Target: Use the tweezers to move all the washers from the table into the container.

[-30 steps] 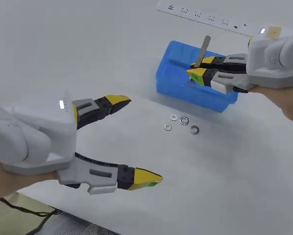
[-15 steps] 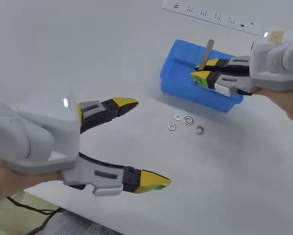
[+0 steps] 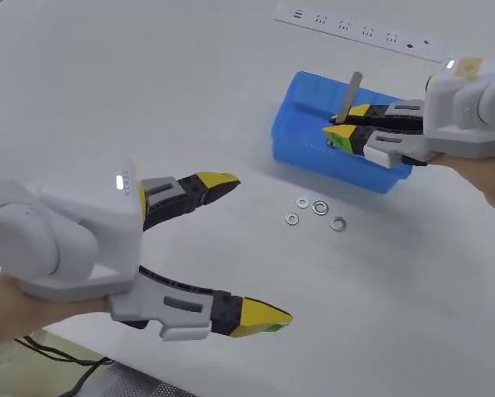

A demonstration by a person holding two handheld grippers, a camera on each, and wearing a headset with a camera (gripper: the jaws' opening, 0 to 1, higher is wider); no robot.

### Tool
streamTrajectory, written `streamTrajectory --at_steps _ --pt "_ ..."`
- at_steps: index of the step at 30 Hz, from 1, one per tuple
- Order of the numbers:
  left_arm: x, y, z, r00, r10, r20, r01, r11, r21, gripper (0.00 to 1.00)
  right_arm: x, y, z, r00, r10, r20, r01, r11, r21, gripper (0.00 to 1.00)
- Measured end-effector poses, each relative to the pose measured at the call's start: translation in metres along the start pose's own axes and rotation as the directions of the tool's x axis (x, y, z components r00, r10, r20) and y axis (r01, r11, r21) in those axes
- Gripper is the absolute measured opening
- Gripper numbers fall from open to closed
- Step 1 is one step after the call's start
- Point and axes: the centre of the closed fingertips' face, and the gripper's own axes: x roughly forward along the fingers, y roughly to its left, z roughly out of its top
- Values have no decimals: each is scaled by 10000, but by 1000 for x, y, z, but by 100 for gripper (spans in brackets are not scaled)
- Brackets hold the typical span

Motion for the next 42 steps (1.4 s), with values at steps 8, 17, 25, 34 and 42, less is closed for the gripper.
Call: streamTrajectory --at_steps 8,17,25,34,42 --pt "0 -1 2 10000 -26 18 26 10000 -20 92 1 3 2 9999 106 22 -106 9999 -135 8" --pt "1 18 13 9999 -11 157 9 9999 116 91 -2 3 10 10000 56 69 -55 9999 -161 8" --pt "22 54 64 9950 -223 977 114 9938 1107 87 -4 -3 13 10000 -56 52 57 9997 -235 8" --pt "63 89 93 9959 -186 882 -35 9698 2439 84 -12 5 19 10000 67 41 -64 9979 -646 8" --pt "88 97 116 9939 -286 1069 -80 9449 3271 65 -16 9 25 9998 157 105 -146 9955 -937 8"
